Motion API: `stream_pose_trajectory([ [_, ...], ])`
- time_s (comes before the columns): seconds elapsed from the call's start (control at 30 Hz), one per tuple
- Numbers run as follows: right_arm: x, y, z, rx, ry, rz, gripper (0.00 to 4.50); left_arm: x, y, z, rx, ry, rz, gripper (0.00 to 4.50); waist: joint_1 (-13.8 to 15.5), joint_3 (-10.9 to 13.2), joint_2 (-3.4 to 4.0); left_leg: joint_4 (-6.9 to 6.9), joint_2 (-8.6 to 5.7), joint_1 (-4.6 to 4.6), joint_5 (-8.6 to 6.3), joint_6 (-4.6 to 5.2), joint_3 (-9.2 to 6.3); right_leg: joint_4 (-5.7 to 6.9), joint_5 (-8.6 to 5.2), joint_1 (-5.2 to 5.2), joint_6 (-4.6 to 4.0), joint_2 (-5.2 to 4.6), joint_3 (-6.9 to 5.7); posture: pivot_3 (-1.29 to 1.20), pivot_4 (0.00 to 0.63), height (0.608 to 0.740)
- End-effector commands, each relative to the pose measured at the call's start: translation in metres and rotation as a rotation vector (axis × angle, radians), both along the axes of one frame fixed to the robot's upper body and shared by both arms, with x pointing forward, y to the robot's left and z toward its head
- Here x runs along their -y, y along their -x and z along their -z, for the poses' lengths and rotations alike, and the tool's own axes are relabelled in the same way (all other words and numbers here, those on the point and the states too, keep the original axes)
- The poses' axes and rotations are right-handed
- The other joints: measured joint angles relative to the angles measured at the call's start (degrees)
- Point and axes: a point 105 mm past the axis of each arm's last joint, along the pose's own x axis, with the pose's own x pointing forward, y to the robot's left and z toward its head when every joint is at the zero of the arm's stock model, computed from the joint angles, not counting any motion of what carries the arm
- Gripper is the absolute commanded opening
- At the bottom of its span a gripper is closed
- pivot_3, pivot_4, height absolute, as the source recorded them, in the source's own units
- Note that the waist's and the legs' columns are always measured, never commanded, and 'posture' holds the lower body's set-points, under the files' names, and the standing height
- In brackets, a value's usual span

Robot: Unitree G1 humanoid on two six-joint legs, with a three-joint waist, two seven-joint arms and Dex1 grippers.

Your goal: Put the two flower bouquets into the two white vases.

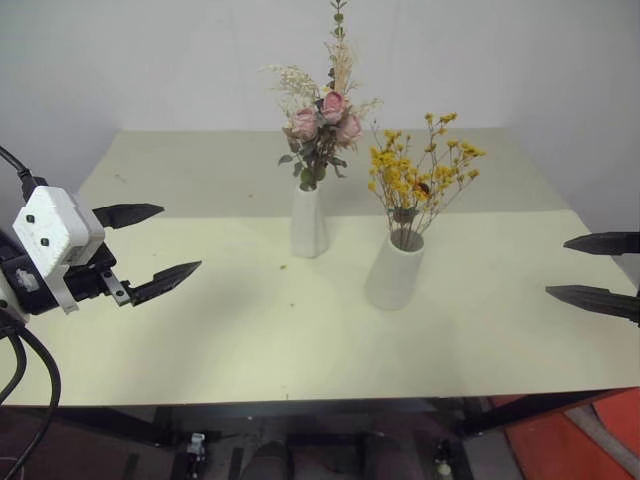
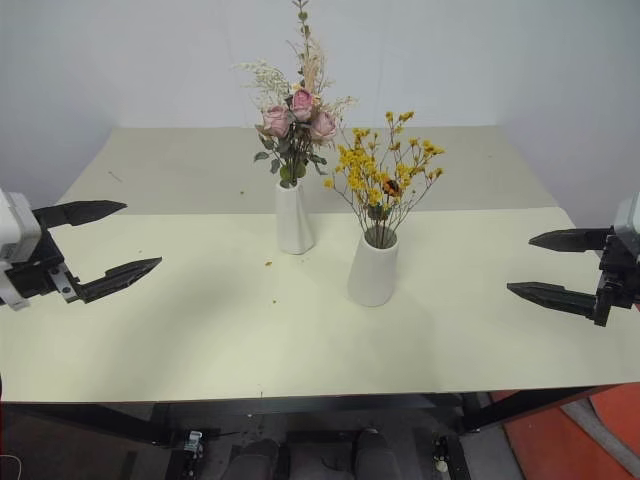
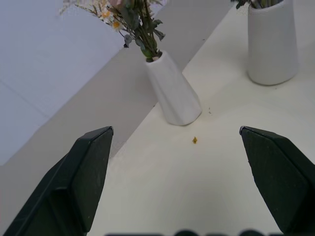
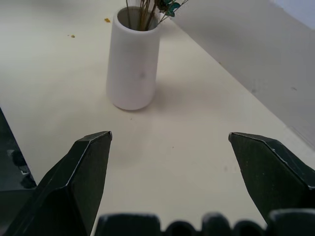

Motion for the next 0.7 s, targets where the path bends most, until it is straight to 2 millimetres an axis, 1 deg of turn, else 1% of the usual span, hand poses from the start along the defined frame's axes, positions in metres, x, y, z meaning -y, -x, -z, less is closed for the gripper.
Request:
stream_pose_trajectory([
  [0.03,-0.001,-0.002,-0.009,0.061,0.03,-0.007,4.49,0.001,0.008,-0.007,0.007,-0.014,0.015,4.5,-0.1,0.0,0.0,0.0,0.0,0.0,0.0,0.0,0.01,0.0,0.0,0.0,0.0,0.0,0.0,0.0,0.15,0.74],
  [0.17,-0.003,-0.006,-0.016,0.126,-0.031,-0.008,4.49,-0.003,0.009,-0.007,-0.027,0.006,0.011,4.5,-0.1,0.0,-0.01,0.0,0.01,0.0,0.0,0.0,0.05,-0.03,0.0,-0.01,0.0,-0.02,0.02,0.0,0.15,0.74],
  [0.3,-0.005,-0.007,-0.012,0.11,-0.009,-0.03,4.49,-0.007,0.011,-0.01,-0.036,0.011,0.004,4.5,-0.1,0.0,0.0,0.0,0.0,-0.01,0.0,0.0,0.04,-0.02,0.0,-0.02,-0.01,-0.02,0.02,0.0,0.15,0.74],
  [0.47,-0.008,-0.006,-0.007,0.081,0.01,-0.042,4.49,-0.019,0.017,-0.012,-0.045,-0.02,-0.047,4.5,-0.2,0.0,0.0,0.0,0.0,-0.01,-0.05,-0.08,0.06,-0.02,-0.02,-0.04,-0.05,-0.02,0.03,0.0,0.15,0.74],
  [0.6,-0.009,0.001,-0.007,0.043,0.007,-0.069,4.49,-0.025,0.028,-0.017,-0.07,-0.043,-0.056,4.5,-0.1,0.0,0.0,-0.01,0.01,-0.02,-0.06,-0.09,0.06,-0.01,-0.05,-0.07,-0.09,-0.02,0.02,0.0,0.15,0.74],
  [0.7,-0.007,0.001,-0.008,0.042,0.023,-0.061,4.49,-0.027,0.037,-0.025,-0.064,-0.034,-0.051,4.5,-0.1,0.0,0.01,-0.01,0.01,-0.01,-0.06,-0.09,0.07,-0.01,-0.05,-0.08,-0.1,-0.02,0.02,0.0,0.15,0.74],
])
